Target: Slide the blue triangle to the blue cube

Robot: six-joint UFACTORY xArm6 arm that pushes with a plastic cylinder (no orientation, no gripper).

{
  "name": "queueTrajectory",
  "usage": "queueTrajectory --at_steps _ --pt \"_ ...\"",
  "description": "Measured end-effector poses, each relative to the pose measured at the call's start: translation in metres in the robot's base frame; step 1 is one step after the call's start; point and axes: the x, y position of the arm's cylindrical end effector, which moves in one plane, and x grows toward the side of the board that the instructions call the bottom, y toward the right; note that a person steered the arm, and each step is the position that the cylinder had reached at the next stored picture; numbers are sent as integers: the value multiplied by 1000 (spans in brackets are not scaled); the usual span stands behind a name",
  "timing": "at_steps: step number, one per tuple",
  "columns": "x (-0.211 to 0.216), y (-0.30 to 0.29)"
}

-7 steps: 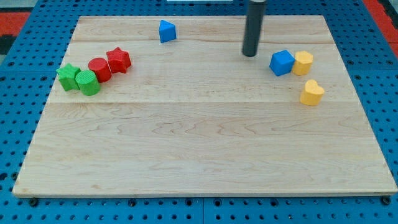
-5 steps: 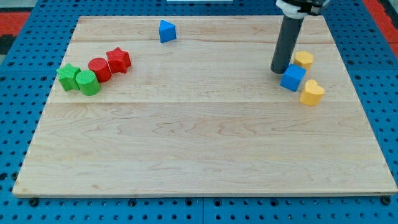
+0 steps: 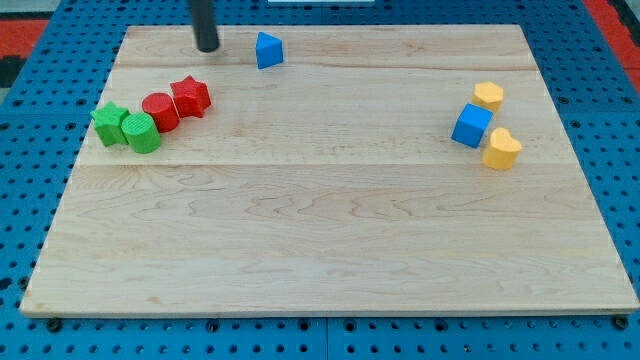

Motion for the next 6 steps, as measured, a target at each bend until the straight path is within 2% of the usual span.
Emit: queueTrajectory --at_steps 1,2,3,4,5,6 --pt "16 124" --pt "92 242" --pt "109 237" --pt "30 184" --pt "28 114" --pt "52 61"
